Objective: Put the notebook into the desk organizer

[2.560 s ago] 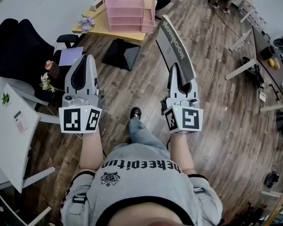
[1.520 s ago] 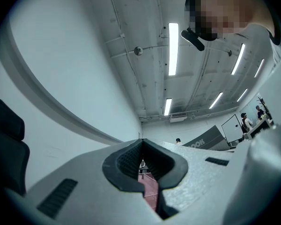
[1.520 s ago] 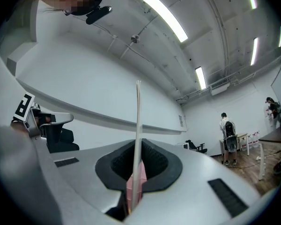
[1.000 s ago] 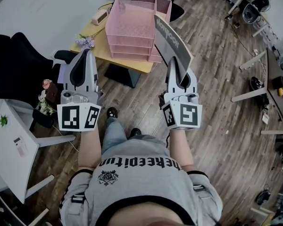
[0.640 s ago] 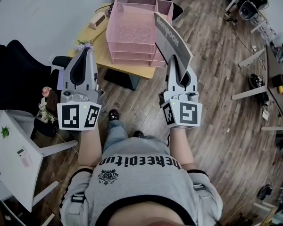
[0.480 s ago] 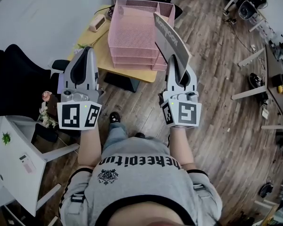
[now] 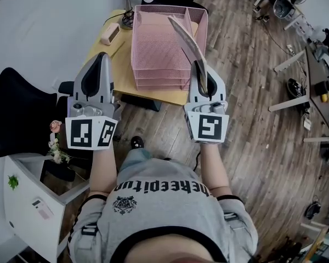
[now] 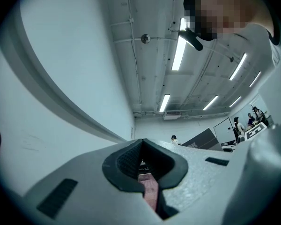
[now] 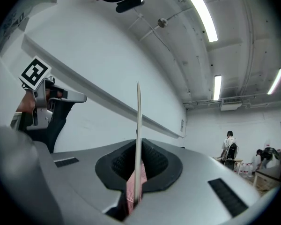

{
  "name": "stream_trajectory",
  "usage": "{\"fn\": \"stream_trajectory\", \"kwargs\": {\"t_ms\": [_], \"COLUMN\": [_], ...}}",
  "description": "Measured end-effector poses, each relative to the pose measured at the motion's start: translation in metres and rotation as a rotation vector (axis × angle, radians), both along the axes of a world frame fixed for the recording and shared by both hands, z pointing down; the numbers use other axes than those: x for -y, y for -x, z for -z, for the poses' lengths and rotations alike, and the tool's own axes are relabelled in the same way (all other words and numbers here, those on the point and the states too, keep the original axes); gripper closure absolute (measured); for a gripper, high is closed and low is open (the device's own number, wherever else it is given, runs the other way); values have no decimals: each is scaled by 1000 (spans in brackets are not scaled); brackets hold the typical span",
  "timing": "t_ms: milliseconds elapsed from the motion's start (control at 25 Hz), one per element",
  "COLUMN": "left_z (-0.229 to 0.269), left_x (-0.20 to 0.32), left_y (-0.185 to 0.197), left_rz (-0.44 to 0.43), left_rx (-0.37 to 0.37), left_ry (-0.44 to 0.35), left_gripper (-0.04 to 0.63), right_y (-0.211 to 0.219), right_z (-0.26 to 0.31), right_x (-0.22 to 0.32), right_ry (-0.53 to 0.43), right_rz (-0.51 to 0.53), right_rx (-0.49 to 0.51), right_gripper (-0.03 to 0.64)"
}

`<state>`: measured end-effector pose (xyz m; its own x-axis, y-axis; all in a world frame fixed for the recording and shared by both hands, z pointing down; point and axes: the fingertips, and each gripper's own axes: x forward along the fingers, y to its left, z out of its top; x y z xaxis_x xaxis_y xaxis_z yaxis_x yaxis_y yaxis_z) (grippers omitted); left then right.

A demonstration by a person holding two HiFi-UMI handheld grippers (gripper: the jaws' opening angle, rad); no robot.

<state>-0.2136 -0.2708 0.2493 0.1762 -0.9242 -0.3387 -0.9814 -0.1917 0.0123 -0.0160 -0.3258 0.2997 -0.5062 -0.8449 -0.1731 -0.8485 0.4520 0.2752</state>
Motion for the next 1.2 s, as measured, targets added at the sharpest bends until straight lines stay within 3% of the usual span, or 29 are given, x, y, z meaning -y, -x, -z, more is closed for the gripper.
{"fn": "stream_trajectory", "kwargs": {"t_ms": [200,480,680,1200], "left_z": [-3,-10,-13,-21], "left_x": [25,54,74,109], "left_y": [21,40,51,80], "left_rz": [-28,-78,-117,-186], "left_rx": [7,6,4,-11], "left_ry": [10,22,27,37], "left_gripper": [595,595,595,595], "right_y": [26,47,59,103], "right_z": [-11,-30,-38,-76], "right_x": [22,45,62,103], "right_ry": [-30,-83,-111,-218], "right_rz": [-17,-53,-86,-60], "right_rx": [-117,-399,-538,-926], "right_gripper": [607,607,607,607]}}
